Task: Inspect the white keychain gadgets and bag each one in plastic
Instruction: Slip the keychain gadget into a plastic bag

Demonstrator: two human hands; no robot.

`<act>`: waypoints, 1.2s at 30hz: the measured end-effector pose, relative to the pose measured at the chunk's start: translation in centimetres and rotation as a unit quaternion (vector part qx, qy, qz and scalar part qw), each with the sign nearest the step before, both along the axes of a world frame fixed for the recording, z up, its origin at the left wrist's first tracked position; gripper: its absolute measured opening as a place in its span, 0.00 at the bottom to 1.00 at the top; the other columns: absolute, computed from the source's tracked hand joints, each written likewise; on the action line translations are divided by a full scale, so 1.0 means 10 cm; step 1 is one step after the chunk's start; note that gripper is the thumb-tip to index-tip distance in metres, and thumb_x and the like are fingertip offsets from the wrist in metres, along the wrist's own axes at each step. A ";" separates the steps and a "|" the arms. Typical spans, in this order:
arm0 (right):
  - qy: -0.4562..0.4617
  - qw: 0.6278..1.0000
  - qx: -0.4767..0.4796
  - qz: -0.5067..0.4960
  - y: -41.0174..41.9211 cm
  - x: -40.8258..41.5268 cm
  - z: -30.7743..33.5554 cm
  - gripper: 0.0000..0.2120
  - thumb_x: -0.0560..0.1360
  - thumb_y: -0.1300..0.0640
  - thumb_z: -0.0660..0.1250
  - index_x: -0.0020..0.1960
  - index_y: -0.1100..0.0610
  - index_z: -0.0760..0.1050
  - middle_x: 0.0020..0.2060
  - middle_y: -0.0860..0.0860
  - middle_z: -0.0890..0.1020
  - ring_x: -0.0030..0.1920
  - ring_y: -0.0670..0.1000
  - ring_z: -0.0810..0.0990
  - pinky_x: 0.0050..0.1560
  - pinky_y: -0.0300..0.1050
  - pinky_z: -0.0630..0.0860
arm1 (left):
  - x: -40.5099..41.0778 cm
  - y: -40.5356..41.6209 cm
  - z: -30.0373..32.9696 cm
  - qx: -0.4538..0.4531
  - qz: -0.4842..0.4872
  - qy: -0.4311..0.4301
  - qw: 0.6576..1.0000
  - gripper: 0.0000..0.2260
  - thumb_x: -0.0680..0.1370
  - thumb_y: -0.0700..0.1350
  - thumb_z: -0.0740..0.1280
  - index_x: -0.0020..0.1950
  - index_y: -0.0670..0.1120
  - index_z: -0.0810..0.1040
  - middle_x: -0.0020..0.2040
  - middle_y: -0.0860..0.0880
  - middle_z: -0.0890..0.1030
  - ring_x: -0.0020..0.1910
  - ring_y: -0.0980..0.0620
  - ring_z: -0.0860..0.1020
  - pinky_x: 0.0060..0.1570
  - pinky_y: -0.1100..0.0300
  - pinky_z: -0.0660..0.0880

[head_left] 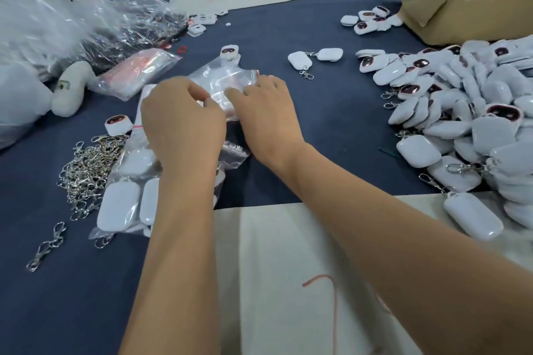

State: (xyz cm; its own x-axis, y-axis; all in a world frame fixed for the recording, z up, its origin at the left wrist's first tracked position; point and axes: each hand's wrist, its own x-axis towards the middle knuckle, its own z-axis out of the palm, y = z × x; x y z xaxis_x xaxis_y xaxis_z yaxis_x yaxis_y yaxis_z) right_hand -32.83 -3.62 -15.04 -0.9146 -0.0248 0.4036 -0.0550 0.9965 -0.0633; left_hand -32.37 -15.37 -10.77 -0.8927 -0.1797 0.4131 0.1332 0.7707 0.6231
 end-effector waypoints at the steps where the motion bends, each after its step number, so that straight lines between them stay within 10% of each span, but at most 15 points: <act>1: 0.015 1.000 -0.007 -0.008 0.05 0.06 -0.01 0.14 0.71 0.68 0.64 0.47 0.51 0.75 0.38 0.48 0.72 0.54 0.57 0.74 0.61 0.48 0.64 | 0.01 0.03 0.01 0.010 -0.004 0.013 1.000 0.07 0.76 0.42 0.67 0.48 0.49 0.85 0.48 0.51 0.83 0.51 0.48 0.80 0.47 0.58 0.70; 4: 0.032 0.997 -0.049 -0.044 0.23 0.26 -0.03 0.12 0.73 0.68 0.63 0.44 0.51 0.76 0.39 0.48 0.72 0.50 0.56 0.70 0.48 0.46 0.58 | 0.04 0.15 0.00 0.052 -0.055 0.035 0.997 0.06 0.76 0.43 0.67 0.47 0.48 0.84 0.48 0.51 0.84 0.51 0.50 0.80 0.53 0.56 0.75; 7: 0.134 0.940 -0.309 -0.058 0.38 0.51 0.03 0.08 0.80 0.66 0.63 0.50 0.57 0.80 0.44 0.51 0.82 0.47 0.56 0.76 0.47 0.50 0.70 | 0.07 0.28 -0.02 0.112 -0.100 0.047 0.988 0.06 0.78 0.47 0.68 0.51 0.48 0.83 0.51 0.50 0.83 0.55 0.51 0.79 0.60 0.52 0.75; 12: 0.092 0.489 -0.866 0.056 0.75 0.89 0.17 0.06 0.84 0.65 0.64 0.50 0.61 0.78 0.36 0.53 0.82 0.33 0.50 0.80 0.36 0.44 0.79 | 0.11 0.44 0.01 0.301 -0.190 -0.077 0.931 0.14 0.82 0.61 0.61 0.62 0.55 0.76 0.58 0.56 0.80 0.59 0.57 0.77 0.65 0.55 0.73; 16: 0.062 0.600 -0.796 -0.045 0.97 1.10 -0.02 0.10 0.80 0.66 0.70 0.61 0.62 0.79 0.42 0.55 0.87 0.37 0.52 0.83 0.43 0.49 0.83 | 0.14 0.47 -0.05 0.409 -0.226 -0.304 0.830 0.12 0.82 0.54 0.67 0.62 0.50 0.80 0.53 0.45 0.87 0.47 0.48 0.85 0.59 0.44 0.82; 20: 0.092 0.696 -0.709 -0.071 1.03 1.15 -0.07 0.10 0.75 0.64 0.77 0.55 0.56 0.83 0.40 0.56 0.88 0.37 0.55 0.88 0.39 0.49 0.85 | 0.11 0.43 -0.11 0.473 -0.182 -0.283 0.814 0.12 0.76 0.39 0.74 0.58 0.38 0.81 0.40 0.47 0.86 0.34 0.52 0.81 0.38 0.58 0.81; 23: 0.112 0.704 -0.695 -0.096 1.02 1.13 -0.09 0.07 0.71 0.61 0.81 0.47 0.56 0.84 0.37 0.55 0.88 0.35 0.53 0.88 0.38 0.47 0.85 | 0.05 0.38 -0.14 0.442 -0.094 -0.206 0.868 0.13 0.75 0.39 0.76 0.58 0.42 0.81 0.39 0.46 0.84 0.28 0.55 0.76 0.32 0.61 0.74; 28: 0.128 0.792 -0.585 -0.113 0.95 1.08 -0.15 0.09 0.73 0.54 0.79 0.37 0.54 0.83 0.29 0.48 0.85 0.29 0.46 0.82 0.35 0.42 0.80 | 0.11 0.34 -0.15 0.204 0.021 0.017 0.979 0.12 0.75 0.42 0.70 0.58 0.46 0.77 0.48 0.52 0.81 0.47 0.53 0.79 0.48 0.62 0.71; 31: 0.140 0.818 -0.544 -0.119 0.93 1.08 -0.15 0.13 0.74 0.52 0.79 0.35 0.55 0.81 0.29 0.48 0.83 0.29 0.44 0.77 0.35 0.39 0.76 | 0.23 0.48 -0.10 0.128 -0.026 0.176 0.976 0.08 0.74 0.42 0.68 0.52 0.44 0.77 0.45 0.50 0.79 0.44 0.53 0.76 0.47 0.62 0.70; 36: 0.159 0.836 -0.514 -0.107 0.87 1.12 -0.10 0.17 0.73 0.52 0.80 0.34 0.59 0.78 0.29 0.51 0.81 0.31 0.52 0.77 0.37 0.45 0.74 | 0.39 0.90 -0.18 0.197 -0.230 -0.109 0.947 0.13 0.79 0.51 0.71 0.41 0.43 0.78 0.36 0.50 0.82 0.37 0.53 0.82 0.46 0.54 0.80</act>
State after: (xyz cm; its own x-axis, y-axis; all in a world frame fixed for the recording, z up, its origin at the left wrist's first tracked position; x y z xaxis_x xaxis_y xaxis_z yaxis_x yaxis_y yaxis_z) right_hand -21.64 5.12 -16.03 -0.6964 0.6354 0.3336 -0.0586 0.4130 -0.9088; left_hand -28.45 -6.38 -12.52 -0.9706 0.1463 0.1912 0.2325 0.3639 0.9019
